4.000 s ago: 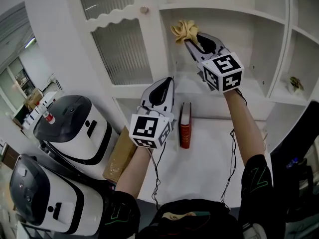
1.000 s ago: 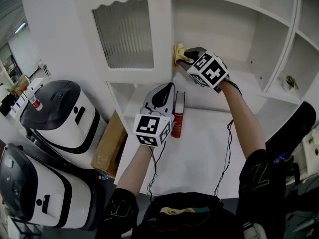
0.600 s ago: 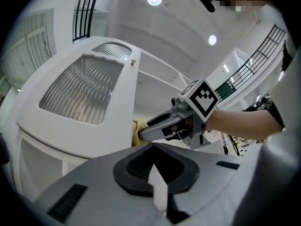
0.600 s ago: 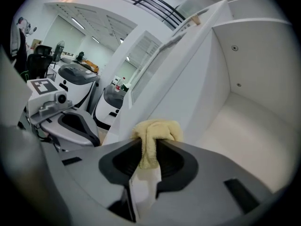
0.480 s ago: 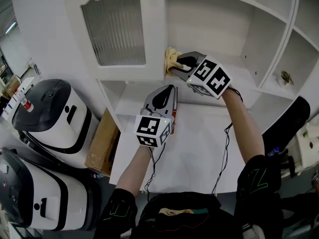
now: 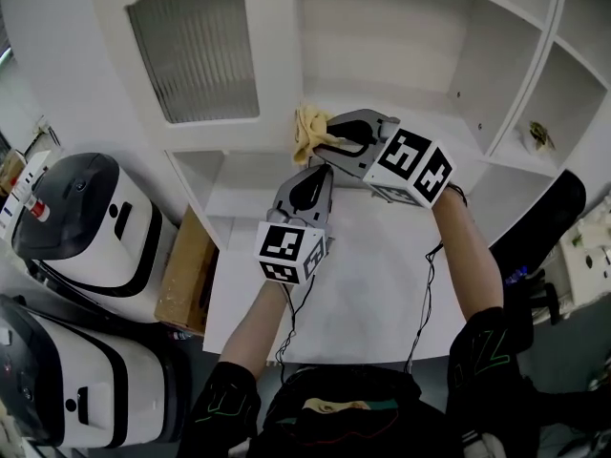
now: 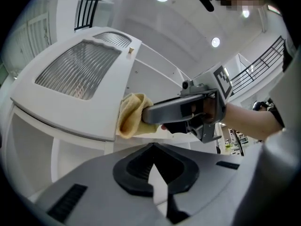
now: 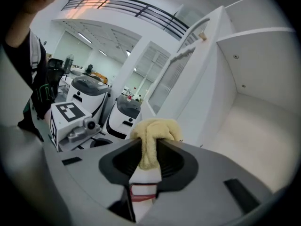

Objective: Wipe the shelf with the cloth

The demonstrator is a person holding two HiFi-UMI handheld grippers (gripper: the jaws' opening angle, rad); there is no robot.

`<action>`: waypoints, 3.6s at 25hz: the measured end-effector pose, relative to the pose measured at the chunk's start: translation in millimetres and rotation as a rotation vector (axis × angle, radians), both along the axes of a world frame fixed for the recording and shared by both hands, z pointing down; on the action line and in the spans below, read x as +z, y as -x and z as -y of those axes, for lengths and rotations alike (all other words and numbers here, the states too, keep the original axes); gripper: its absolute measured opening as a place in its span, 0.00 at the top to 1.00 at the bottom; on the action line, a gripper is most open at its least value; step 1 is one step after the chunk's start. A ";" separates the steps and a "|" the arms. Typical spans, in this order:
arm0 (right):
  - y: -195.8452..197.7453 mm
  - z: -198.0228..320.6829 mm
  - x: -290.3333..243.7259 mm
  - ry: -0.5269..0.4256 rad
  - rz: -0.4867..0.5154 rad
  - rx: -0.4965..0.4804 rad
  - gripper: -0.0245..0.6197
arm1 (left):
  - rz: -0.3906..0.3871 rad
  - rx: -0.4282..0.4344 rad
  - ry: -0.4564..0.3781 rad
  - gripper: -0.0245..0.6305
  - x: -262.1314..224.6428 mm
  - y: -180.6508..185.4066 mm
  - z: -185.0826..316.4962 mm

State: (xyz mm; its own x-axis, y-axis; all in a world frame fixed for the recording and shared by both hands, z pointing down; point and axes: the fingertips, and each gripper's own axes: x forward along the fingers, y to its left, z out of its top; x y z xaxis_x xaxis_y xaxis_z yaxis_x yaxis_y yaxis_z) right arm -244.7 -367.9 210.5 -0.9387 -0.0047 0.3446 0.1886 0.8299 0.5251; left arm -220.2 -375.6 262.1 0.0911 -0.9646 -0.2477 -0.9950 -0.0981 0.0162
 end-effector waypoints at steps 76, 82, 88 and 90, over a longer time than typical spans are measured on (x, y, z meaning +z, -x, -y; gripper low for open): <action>-254.4 189.3 13.3 -0.002 0.182 0.943 0.80 | -0.068 0.333 0.142 0.96 75.0 -155.8 57.7; -267.5 181.8 18.8 -0.001 0.186 0.967 0.81 | -0.059 0.346 0.142 0.96 74.1 -163.3 55.7; -285.5 172.1 30.0 0.039 0.204 0.979 0.81 | -0.076 0.335 0.136 0.96 69.9 -165.8 54.8; -290.2 167.8 33.7 0.058 0.227 0.981 0.81 | -0.085 0.331 0.137 0.96 69.6 -168.6 53.7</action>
